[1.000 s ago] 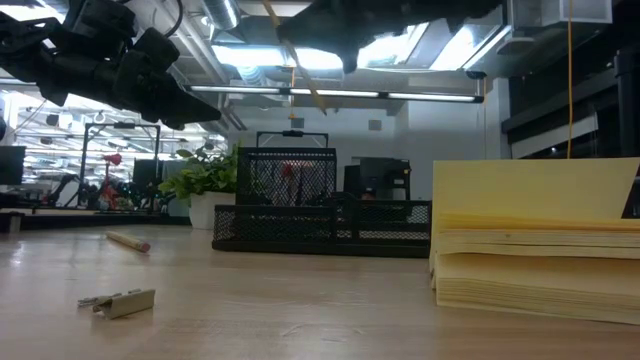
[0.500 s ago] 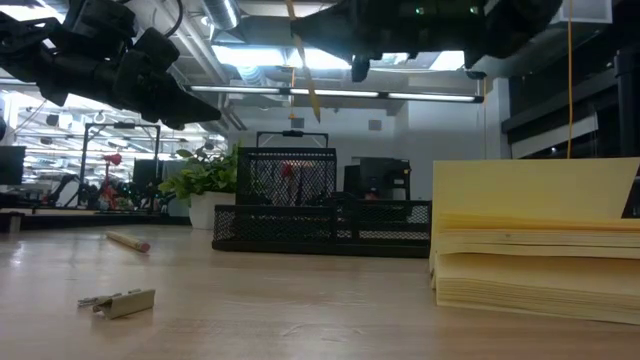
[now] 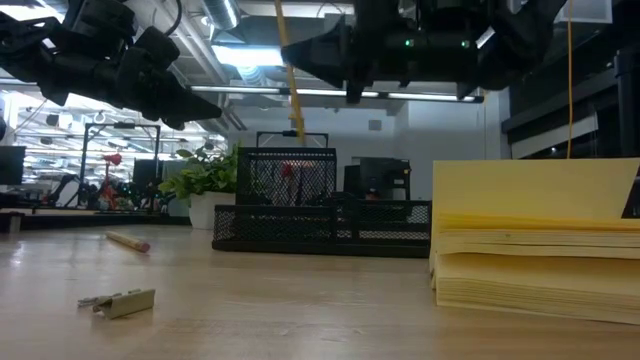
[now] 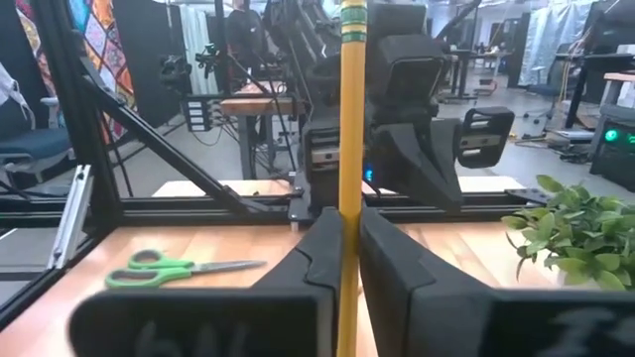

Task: Pick and place office supplies into organizer
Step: Put the top yellow pencil into the black desk organizer

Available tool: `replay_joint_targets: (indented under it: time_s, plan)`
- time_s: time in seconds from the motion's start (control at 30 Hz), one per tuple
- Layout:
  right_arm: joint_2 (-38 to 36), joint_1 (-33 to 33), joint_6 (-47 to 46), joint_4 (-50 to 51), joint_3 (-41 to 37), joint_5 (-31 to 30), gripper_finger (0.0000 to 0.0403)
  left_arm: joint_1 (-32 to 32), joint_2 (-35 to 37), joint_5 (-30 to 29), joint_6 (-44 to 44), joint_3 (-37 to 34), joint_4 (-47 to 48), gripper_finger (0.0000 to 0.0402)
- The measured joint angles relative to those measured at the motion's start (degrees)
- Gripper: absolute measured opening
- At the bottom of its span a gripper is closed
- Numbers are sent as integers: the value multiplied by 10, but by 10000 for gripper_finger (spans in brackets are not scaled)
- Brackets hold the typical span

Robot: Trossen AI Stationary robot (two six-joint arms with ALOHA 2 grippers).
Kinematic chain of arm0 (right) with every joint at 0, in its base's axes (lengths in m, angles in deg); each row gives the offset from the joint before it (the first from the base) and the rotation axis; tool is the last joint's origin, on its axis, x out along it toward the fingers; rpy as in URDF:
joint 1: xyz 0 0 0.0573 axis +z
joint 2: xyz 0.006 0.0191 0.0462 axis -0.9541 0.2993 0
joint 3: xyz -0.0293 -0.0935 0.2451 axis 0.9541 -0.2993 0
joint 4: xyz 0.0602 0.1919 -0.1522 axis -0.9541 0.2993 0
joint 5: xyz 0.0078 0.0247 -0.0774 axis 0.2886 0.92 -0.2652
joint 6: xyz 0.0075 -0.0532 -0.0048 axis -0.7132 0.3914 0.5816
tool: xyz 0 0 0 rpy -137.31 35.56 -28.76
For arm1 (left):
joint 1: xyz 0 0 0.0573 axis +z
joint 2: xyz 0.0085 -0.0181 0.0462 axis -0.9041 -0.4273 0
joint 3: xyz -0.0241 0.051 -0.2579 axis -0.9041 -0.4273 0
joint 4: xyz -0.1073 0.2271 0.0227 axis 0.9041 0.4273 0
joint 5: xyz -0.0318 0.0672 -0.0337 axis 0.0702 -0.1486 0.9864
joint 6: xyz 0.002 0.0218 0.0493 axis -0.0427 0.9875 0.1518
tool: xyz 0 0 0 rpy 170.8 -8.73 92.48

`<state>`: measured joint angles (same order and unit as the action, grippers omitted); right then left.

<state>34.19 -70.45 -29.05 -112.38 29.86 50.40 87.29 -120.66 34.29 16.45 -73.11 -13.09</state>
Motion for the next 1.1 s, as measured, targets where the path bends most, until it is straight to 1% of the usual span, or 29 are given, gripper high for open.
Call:
replay_joint_targets:
  time_s: [0.13,0.3,0.5,0.63,0.83,1.1]
  plan:
    - [16,0,10,-19,0,0,26,0,0,0,0,0,0,4]
    - [43,0,-3,-28,0,-1,37,0,0,0,1,0,0,3]
    - [67,0,-2,-41,0,-19,32,0,0,0,2,0,0,5]
    - [68,0,-2,-41,0,-20,29,0,0,0,2,0,0,2]
    - [68,0,-2,-23,0,-19,43,0,0,0,3,0,0,8]
    - [68,0,-5,13,0,-19,39,0,0,0,2,0,0,13]
